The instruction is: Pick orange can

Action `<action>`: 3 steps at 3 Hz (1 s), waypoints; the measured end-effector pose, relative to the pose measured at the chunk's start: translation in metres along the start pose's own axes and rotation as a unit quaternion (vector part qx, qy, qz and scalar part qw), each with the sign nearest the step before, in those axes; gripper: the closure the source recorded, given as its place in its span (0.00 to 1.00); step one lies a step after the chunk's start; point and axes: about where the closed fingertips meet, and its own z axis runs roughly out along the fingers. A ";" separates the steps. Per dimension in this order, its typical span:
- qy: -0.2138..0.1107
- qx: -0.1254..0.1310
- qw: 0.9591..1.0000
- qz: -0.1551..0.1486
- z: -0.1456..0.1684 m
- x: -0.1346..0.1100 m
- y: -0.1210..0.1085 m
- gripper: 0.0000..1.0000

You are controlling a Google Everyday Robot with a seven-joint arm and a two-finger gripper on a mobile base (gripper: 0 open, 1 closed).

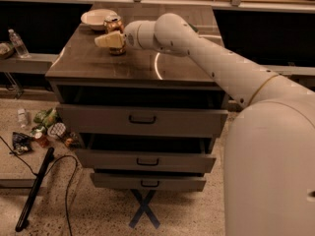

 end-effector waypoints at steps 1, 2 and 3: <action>-0.006 -0.008 1.000 -0.001 0.012 0.003 0.004 0.40; -0.025 -0.007 1.000 0.002 0.016 -0.004 0.006 0.63; -0.059 0.019 0.998 0.009 -0.011 -0.035 -0.007 0.87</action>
Offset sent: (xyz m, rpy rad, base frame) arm 0.0107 0.0155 0.0109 0.0863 -0.0553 -0.0116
